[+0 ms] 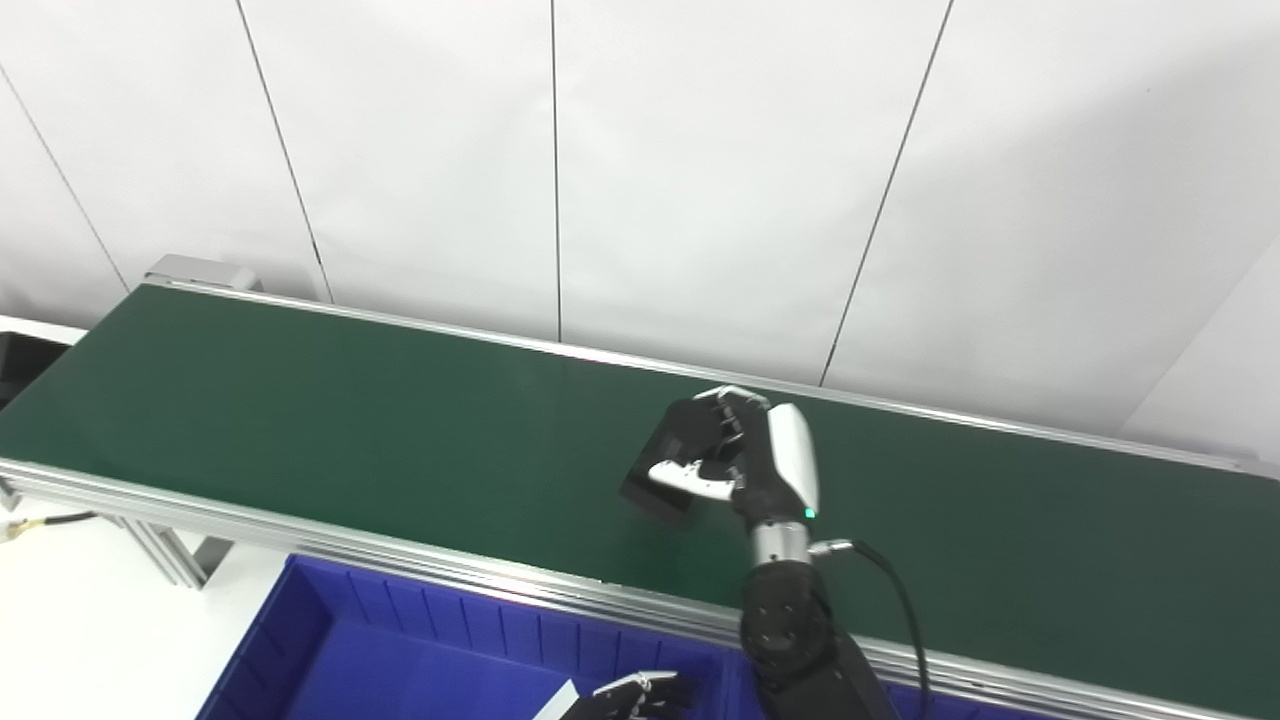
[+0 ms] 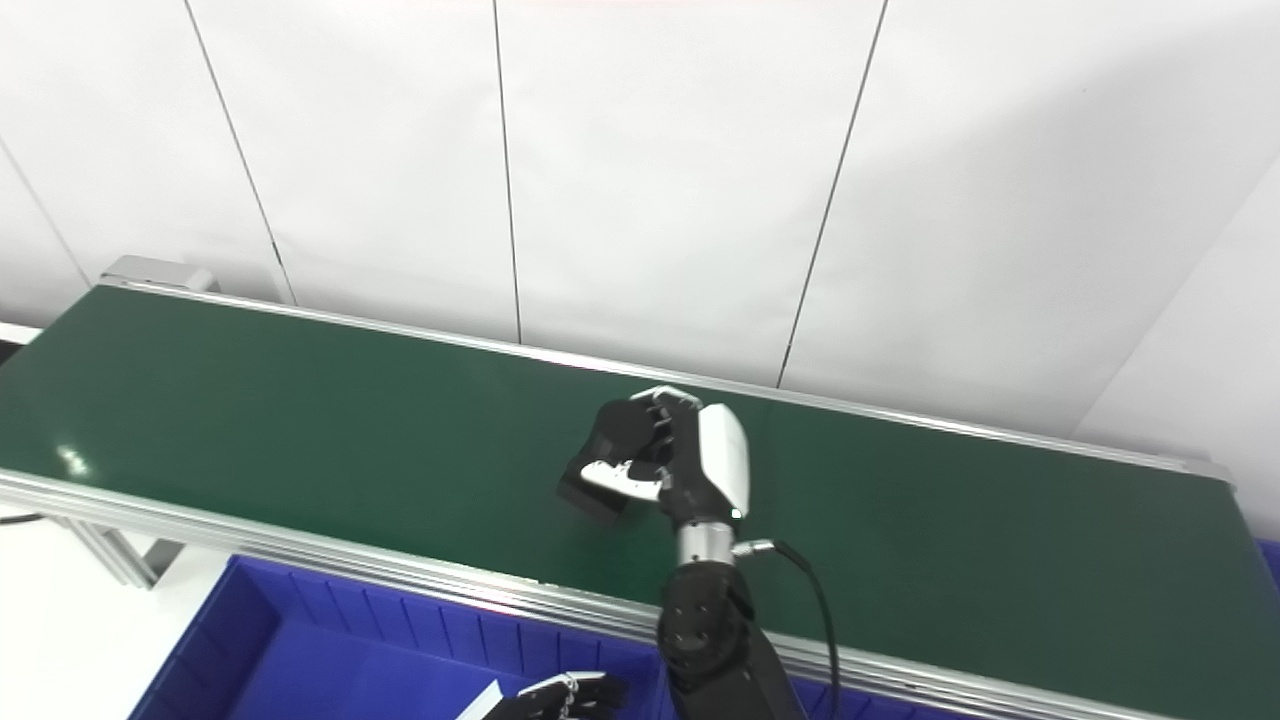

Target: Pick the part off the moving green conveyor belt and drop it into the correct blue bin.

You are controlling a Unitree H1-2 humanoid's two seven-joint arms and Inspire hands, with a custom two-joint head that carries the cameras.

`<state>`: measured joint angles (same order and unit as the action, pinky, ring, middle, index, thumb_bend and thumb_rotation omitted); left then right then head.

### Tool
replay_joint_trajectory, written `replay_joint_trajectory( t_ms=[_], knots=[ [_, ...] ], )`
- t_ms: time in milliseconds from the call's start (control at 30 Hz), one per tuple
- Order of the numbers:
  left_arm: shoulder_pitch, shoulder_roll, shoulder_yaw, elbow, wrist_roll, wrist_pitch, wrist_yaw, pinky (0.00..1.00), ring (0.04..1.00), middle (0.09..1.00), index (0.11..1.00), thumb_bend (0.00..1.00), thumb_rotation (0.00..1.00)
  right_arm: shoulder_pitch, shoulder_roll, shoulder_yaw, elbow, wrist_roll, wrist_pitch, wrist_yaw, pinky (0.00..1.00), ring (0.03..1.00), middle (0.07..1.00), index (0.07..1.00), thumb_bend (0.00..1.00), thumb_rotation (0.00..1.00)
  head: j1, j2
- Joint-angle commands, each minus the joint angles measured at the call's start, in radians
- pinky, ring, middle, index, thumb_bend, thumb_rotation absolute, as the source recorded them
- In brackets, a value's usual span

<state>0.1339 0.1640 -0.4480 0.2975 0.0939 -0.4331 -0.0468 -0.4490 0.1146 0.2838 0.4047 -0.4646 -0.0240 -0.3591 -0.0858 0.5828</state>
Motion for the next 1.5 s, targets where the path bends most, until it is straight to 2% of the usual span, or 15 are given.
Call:
replay_joint_trajectory(
  t_ms=[0,167,267,300,333,367,400,500,667,800,833,967,1067,1200,1467],
  knots=[
    [0.006,0.002,0.014,-0.032,-0.021,-0.037,-0.006,0.75,0.802,0.827,0.826,0.94,0.56,0.035,-0.009,-0.008,-0.163,0.001,0.039,0.044,0.41,0.486,0.460,0.494,0.52,0.00,-0.003,0.012],
    [0.014,-0.001,0.030,-0.044,-0.027,-0.037,-0.003,0.75,0.793,0.821,0.831,0.92,0.58,0.153,-0.059,-0.022,-0.408,-0.009,0.108,0.139,0.41,0.494,0.463,0.496,0.52,0.00,-0.004,0.038],
    [0.023,0.005,0.039,-0.061,-0.020,-0.037,-0.004,0.77,0.814,0.844,0.855,0.93,0.61,0.227,-0.094,-0.036,-0.527,0.019,0.135,0.202,0.35,0.444,0.469,0.493,0.52,0.00,-0.012,0.068],
    [0.027,0.006,0.043,-0.068,-0.021,-0.037,-0.009,0.79,0.824,0.853,0.864,0.93,0.61,0.243,-0.098,-0.041,-0.550,0.023,0.139,0.214,0.34,0.437,0.473,0.493,0.52,0.00,-0.012,0.068],
    [0.032,0.007,0.047,-0.078,-0.023,-0.037,-0.013,0.79,0.829,0.858,0.869,0.93,0.61,0.267,-0.103,-0.044,-0.581,0.025,0.148,0.226,0.34,0.433,0.474,0.492,0.52,0.00,-0.018,0.097],
    [0.035,0.008,0.051,-0.085,-0.024,-0.037,-0.016,0.79,0.834,0.864,0.875,0.92,0.60,0.283,-0.105,-0.046,-0.602,0.025,0.155,0.234,0.33,0.422,0.463,0.493,0.52,0.00,-0.018,0.097],
    [0.040,0.006,0.058,-0.096,-0.026,-0.037,-0.017,0.79,0.836,0.866,0.877,0.92,0.60,0.314,-0.112,-0.049,-0.634,0.026,0.160,0.244,0.33,0.419,0.459,0.494,0.52,0.00,-0.027,0.117],
    [0.050,0.000,0.076,-0.124,-0.030,-0.036,-0.026,0.78,0.833,0.870,0.876,0.88,0.55,0.376,-0.135,-0.057,-0.690,0.034,0.157,0.275,0.36,0.446,0.460,0.494,0.52,0.00,-0.035,0.135],
    [0.066,-0.008,0.102,-0.170,-0.010,-0.033,-0.044,0.77,0.833,0.868,0.873,0.86,0.52,0.457,-0.193,-0.075,-0.734,0.070,0.124,0.326,0.31,0.400,0.444,0.496,0.52,0.00,-0.038,0.166],
    [0.080,-0.015,0.119,-0.213,-0.017,-0.012,-0.061,0.78,0.838,0.863,0.870,0.86,0.51,0.525,-0.245,-0.095,-0.770,0.094,0.114,0.354,0.32,0.395,0.435,0.496,0.52,0.00,-0.037,0.210],
    [0.084,-0.018,0.123,-0.233,-0.017,0.005,-0.063,0.78,0.838,0.863,0.871,0.85,0.51,0.543,-0.263,-0.100,-0.782,0.093,0.123,0.364,0.31,0.391,0.431,0.496,0.52,0.00,-0.018,0.243],
    [0.094,-0.028,0.135,-0.288,-0.015,0.060,-0.073,0.79,0.850,0.875,0.879,0.85,0.50,0.592,-0.317,-0.116,-0.803,0.094,0.160,0.410,0.33,0.407,0.450,0.498,0.52,0.00,-0.009,0.276],
    [0.098,-0.030,0.143,-0.319,-0.011,0.105,-0.088,0.81,0.866,0.887,0.890,0.89,0.53,0.628,-0.350,-0.122,-0.786,0.085,0.170,0.439,0.34,0.420,0.455,0.494,0.52,0.00,-0.003,0.287],
    [0.098,-0.035,0.155,-0.324,-0.017,0.107,-0.100,0.82,0.871,0.884,0.890,0.89,0.53,0.654,-0.377,-0.113,-0.731,0.065,0.171,0.461,0.36,0.450,0.466,0.492,0.52,0.00,0.000,0.304],
    [0.106,-0.037,0.177,-0.348,-0.034,0.121,-0.113,0.82,0.865,0.878,0.880,0.87,0.51,0.633,-0.430,-0.056,-0.623,-0.109,0.202,0.497,0.39,0.459,0.445,0.497,0.53,0.00,-0.022,0.315]
  ],
)
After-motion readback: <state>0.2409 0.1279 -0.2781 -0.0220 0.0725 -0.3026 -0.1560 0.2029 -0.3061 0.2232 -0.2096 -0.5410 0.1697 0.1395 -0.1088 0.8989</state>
